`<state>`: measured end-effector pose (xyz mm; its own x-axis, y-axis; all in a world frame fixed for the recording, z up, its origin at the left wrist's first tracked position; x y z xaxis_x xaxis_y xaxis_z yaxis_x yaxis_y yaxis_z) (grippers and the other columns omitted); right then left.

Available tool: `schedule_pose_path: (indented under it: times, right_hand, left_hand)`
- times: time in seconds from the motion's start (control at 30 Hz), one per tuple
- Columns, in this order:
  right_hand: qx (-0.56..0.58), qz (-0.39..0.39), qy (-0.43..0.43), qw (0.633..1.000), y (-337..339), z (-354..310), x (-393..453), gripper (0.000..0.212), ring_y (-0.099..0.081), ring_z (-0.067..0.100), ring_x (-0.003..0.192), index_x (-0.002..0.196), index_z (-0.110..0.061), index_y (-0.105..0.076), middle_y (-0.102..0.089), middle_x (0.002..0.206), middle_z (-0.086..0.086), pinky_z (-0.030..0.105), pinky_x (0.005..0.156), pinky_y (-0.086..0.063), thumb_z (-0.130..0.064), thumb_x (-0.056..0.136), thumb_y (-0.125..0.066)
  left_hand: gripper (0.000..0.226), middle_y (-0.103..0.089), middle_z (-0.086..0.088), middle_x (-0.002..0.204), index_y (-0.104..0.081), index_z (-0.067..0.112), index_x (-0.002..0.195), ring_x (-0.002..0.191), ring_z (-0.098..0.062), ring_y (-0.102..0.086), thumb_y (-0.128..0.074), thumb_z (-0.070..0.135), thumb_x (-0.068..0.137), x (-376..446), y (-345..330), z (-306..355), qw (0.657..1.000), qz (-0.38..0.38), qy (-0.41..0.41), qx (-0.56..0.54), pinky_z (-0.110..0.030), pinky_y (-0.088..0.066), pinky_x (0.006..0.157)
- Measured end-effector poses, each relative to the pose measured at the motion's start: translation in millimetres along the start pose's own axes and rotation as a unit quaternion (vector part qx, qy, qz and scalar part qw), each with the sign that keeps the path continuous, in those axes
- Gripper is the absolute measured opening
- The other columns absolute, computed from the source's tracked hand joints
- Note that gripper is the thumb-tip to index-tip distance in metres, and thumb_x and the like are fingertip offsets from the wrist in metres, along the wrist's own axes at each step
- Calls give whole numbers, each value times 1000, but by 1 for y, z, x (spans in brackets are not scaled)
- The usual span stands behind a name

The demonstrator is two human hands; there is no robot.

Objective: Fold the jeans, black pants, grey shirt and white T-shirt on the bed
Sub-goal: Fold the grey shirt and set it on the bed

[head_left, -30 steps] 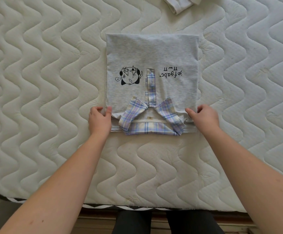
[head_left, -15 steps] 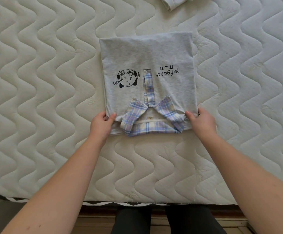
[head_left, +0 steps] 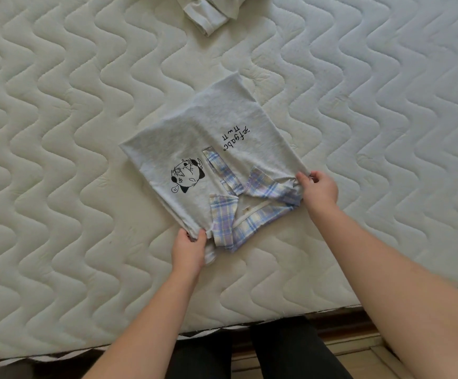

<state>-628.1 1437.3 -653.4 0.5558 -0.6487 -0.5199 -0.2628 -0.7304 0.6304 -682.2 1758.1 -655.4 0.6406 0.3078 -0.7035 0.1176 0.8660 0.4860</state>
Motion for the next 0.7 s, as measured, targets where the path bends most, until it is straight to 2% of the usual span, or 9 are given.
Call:
schedule_pose_path:
  times: [0.1, 0.23, 0.3, 0.37, 0.43, 0.5, 0.6, 0.63, 0.7]
  right_hand:
    - [5, 26, 3, 1000, 30, 5, 21, 35, -61, 22, 96, 109, -7, -69, -69, 107, 10, 26, 79, -38, -34, 87, -70]
    - [22, 49, -11, 999, 73, 12, 49, 34, -63, 24, 104, 112, -12, -69, -69, 111, 7, 25, 85, -42, -33, 85, -72]
    - [11, 56, -4, 998, 95, 13, 63, 33, -63, 22, 103, 111, -15, -71, -70, 111, 5, 23, 82, -40, -34, 84, -72]
    - [-4, 55, 10, 998, 115, 11, 76, 32, -63, 21, 102, 109, -16, -72, -71, 109, 4, 21, 80, -39, -35, 83, -73]
    - [-13, 54, 28, 998, 133, 7, 91, 33, -63, 19, 104, 111, -15, -72, -71, 111, 4, 19, 81, -39, -34, 83, -73]
    - [-19, 56, 50, 997, 148, 0, 104, 35, -62, 19, 108, 113, -14, -71, -70, 114, 5, 21, 87, -40, -33, 83, -73]
    - [-42, 40, 88, 994, 162, -5, 117, 33, -60, 20, 114, 116, -13, -70, -68, 119, 5, 26, 98, -41, -28, 87, -70]
    - [-52, 27, 92, 994, 166, -3, 118, 33, -60, 21, 114, 120, -13, -67, -67, 121, 5, 28, 99, -42, -25, 89, -67]
    - [-35, 5, 73, 997, 172, 5, 117, 41, -59, 21, 113, 130, -14, -59, -64, 124, 5, 33, 100, -45, -21, 90, -65]
  left_hand:
    - [16, -66, -10, 86, -58, 11, 87, 82, -25, -61, -68, 24, 86, -38, -52, 3, 996, -57, 42, -47, -38, -48, 74]
    - [15, -72, -2, 86, -64, 16, 86, 83, -19, -67, -76, 24, 81, -84, -119, 19, 978, -164, 84, -102, -36, -55, 75]
    - [14, -72, -2, 86, -64, 14, 88, 84, -20, -68, -76, 20, 82, -101, -146, 25, 967, -196, 111, -121, -33, -56, 72]
    - [12, -72, -10, 94, -65, 8, 93, 88, -27, -68, -72, 15, 85, -117, -171, 30, 957, -213, 149, -130, -41, -58, 78]
    - [7, -69, -16, 97, -62, 7, 89, 85, -31, -66, -67, 12, 89, -130, -195, 35, 951, -217, 182, -126, -47, -57, 79]
    - [10, -67, -15, 99, -60, 8, 90, 84, -30, -66, -67, 15, 91, -140, -216, 41, 949, -230, 191, -104, -43, -58, 74]
    - [25, -70, -11, 103, -62, 4, 106, 89, -23, -71, -64, 24, 92, -150, -238, 57, 932, -312, 181, -33, -34, -58, 66]
    - [29, -71, -11, 102, -62, 3, 108, 87, -20, -71, -61, 28, 93, -151, -240, 62, 919, -353, 171, 21, -33, -59, 65]
    - [38, -73, -8, 96, -65, 4, 105, 79, -17, -71, -55, 39, 95, -144, -237, 75, 871, -448, 133, 151, -30, -59, 60]
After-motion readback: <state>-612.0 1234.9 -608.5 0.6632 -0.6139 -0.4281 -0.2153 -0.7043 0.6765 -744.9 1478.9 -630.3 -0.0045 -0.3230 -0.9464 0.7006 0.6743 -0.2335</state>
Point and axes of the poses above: each hand's wrist, its own x-axis towards the middle knuckle, its own y-axis out of the back of the hand, z = x × y, the point moved 3 cm from there along x, towards the middle knuckle
